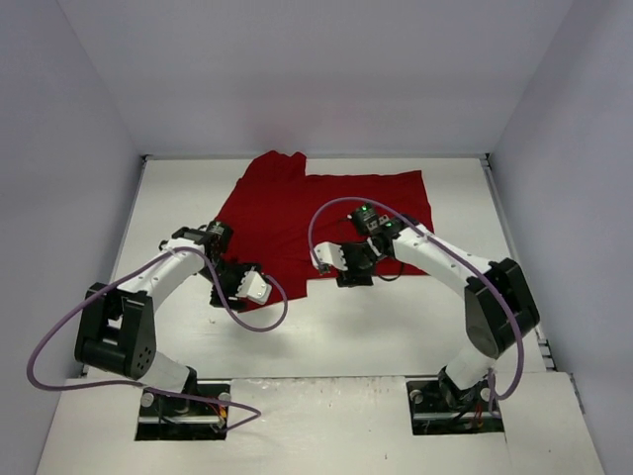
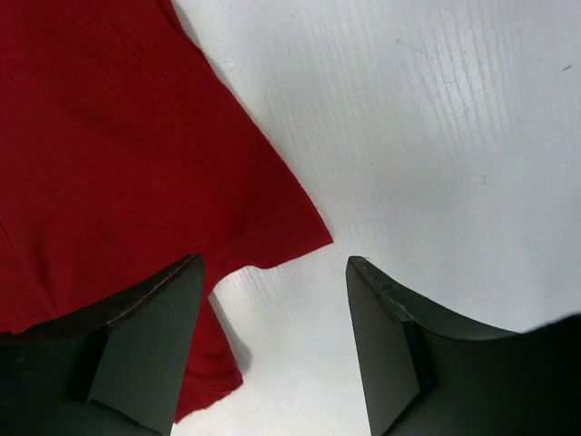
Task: Fold and stack the t-shirts
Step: Fold the flattened tshirt in 1/3 of the way
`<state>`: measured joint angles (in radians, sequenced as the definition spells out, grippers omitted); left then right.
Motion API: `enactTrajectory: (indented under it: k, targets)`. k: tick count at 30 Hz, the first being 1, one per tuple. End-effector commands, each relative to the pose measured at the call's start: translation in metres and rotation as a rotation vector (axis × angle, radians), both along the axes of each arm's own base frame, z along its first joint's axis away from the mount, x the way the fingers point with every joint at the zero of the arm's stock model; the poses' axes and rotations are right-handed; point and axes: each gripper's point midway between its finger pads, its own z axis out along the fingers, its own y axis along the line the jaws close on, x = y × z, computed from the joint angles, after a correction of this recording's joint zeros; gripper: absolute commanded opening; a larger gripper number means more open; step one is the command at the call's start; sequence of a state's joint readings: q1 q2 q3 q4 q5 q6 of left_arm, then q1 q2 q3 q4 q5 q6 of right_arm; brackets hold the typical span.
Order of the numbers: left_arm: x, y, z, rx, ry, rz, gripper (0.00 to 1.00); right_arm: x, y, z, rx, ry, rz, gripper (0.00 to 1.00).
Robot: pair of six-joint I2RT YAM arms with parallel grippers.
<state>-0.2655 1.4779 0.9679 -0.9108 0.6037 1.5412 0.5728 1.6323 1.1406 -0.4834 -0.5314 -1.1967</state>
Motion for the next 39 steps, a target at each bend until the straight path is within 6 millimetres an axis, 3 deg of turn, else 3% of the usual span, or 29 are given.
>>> enactTrajectory:
  k: [1,7,11,13,17,22,26,34,39]
  targets:
    - [-0.007,-0.013,0.000,-0.065,-0.022,-0.144,0.57,0.015,0.026,0.023,0.154,0.025,-0.066,0.54]
    - [-0.021,-0.017,-0.019,-0.044,-0.009,-0.286,0.42,0.005,0.017,0.018,0.175,0.064,-0.115,0.54]
    - [-0.018,-0.018,-0.029,-0.020,0.027,-0.302,0.37,0.002,0.015,0.030,0.208,0.037,-0.096,0.54]
    - [-0.012,-0.019,-0.028,-0.020,0.031,-0.284,0.37,-0.002,0.026,0.040,0.251,0.007,-0.042,0.54]
    - [-0.012,-0.016,-0.028,-0.025,0.044,-0.252,0.37,-0.020,0.068,0.046,0.342,-0.033,0.144,0.51]
    - [-0.015,-0.014,-0.024,-0.040,0.050,-0.206,0.44,-0.045,0.104,0.029,0.411,-0.126,0.402,0.48]
    - [-0.014,-0.011,-0.023,-0.032,0.046,-0.199,0.45,-0.041,0.126,0.017,0.458,-0.226,0.505,0.34]
    - [-0.005,-0.008,-0.021,-0.028,0.048,-0.184,0.44,-0.038,0.133,-0.025,0.422,-0.260,0.635,0.29]
    - [-0.005,-0.005,-0.021,-0.023,0.052,-0.191,0.45,-0.038,0.132,-0.044,0.398,-0.251,0.659,0.36]
